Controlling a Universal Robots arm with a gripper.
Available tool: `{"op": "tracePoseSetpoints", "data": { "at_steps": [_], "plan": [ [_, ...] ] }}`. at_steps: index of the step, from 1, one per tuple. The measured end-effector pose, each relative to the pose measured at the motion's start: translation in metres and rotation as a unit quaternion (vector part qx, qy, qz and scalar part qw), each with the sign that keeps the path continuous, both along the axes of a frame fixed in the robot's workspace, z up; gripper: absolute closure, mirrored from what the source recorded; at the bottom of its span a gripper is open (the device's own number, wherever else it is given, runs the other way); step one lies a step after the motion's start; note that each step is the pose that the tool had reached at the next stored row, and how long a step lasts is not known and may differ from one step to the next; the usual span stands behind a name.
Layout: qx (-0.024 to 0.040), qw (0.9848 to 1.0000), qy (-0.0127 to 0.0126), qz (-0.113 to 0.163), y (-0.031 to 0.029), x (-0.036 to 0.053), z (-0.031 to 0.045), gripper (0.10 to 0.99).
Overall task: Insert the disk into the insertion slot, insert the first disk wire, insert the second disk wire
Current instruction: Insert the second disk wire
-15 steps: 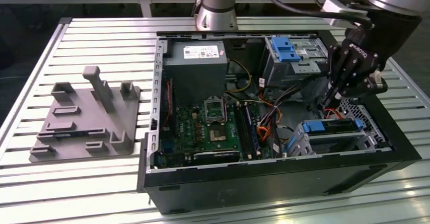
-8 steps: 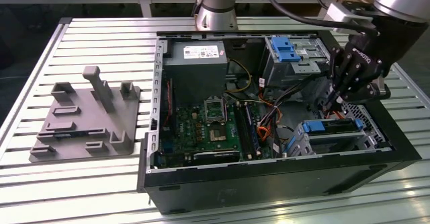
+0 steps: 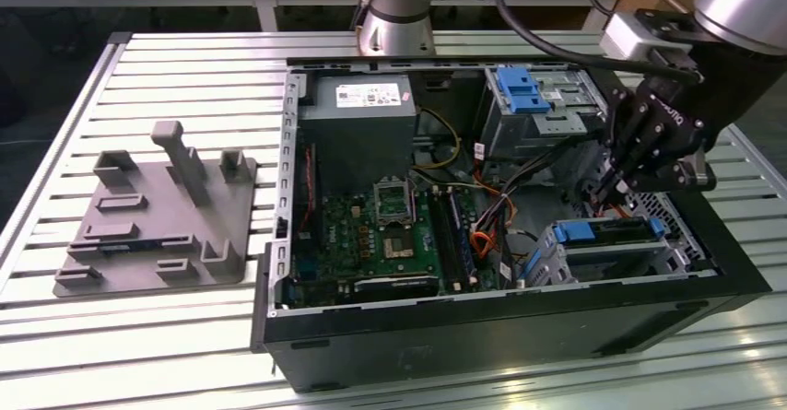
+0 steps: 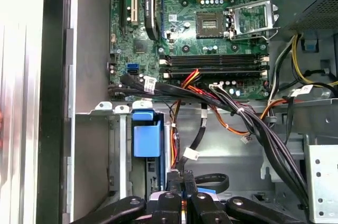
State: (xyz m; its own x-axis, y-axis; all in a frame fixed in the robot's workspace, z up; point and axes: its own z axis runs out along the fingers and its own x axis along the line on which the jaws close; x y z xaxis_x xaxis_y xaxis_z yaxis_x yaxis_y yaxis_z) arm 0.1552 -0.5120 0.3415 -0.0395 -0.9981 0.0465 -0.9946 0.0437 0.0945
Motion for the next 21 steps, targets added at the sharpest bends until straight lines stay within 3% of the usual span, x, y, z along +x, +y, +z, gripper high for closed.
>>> {"op": "tracePoseSetpoints", "data": {
  "at_steps": [8,10,14,21],
  "plan": [
    [0.0034,0.9998,-0.0001,-0.019,-0.0045,0.0000,-0.0005,0.941],
    [0.0038,0.9997,0.0000,-0.024,-0.0089,0.0002,-0.0007,0.941],
    [0.0038,0.9998,0.0002,-0.020,-0.0130,0.0008,-0.0008,0.941],
    [0.0039,1.0000,0.0002,-0.007,-0.0137,0.0009,-0.0010,0.941]
  ]
}}
